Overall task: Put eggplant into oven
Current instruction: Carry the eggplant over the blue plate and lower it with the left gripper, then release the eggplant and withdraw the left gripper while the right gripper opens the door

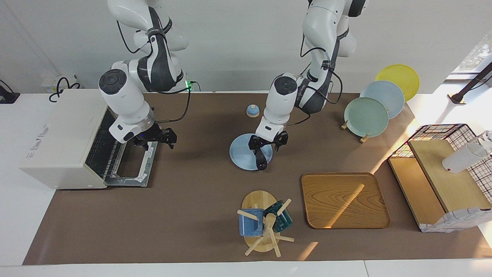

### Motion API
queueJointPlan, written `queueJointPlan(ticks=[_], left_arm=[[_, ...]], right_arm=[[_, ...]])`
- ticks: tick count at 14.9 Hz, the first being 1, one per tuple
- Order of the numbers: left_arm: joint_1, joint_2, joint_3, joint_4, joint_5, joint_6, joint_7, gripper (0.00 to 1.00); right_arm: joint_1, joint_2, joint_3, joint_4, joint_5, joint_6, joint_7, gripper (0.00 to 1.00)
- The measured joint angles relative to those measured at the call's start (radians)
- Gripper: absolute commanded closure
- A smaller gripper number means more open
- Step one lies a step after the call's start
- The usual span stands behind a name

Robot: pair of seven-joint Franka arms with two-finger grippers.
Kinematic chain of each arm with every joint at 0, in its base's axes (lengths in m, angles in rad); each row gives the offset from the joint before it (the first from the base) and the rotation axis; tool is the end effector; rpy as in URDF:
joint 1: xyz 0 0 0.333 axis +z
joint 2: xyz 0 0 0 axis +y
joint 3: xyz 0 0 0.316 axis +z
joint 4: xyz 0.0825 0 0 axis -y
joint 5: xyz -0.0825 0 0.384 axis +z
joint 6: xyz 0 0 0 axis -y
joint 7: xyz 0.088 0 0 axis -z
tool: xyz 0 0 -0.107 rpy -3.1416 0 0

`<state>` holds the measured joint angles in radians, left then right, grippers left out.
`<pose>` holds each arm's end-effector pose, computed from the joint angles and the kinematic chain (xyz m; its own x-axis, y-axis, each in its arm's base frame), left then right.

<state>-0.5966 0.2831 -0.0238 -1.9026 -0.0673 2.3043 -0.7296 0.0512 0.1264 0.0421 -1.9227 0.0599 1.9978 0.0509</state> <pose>0.5113 -0.3660 0.3635 0.9869 0.1547 0.0461 0.1480 -0.9812 0.1238 0.5802 0.0573 0.4214 0.9983 0.0175 -0.0549 0.0144 -0.9983 -0.0557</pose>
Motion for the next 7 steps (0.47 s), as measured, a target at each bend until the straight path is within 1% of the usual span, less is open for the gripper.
queueJointPlan(ticks=[2, 4, 5, 7], left_arm=[[0.038, -0.012, 0.001, 0.045, 0.0, -0.07, 0.04, 0.0], [0.09, -0.02, 0.003, 0.111, 0.0, -0.148, 0.094, 0.0], [0.122, -0.022, 0.004, 0.146, 0.0, -0.184, 0.128, 0.0], [0.191, -0.024, 0.007, 0.216, 0.0, -0.259, 0.204, 0.0]], right_arm=[[0.0, 0.0, 0.003, 0.008, 0.0, 0.0, 0.0, 0.0], [0.005, 0.002, 0.03, 0.03, 0.0, -0.004, 0.0, 0.0], [0.022, 0.004, 0.049, 0.049, 0.0, -0.013, 0.021, 0.0], [0.106, 0.015, 0.064, 0.103, -0.004, -0.019, 0.12, 0.0]])
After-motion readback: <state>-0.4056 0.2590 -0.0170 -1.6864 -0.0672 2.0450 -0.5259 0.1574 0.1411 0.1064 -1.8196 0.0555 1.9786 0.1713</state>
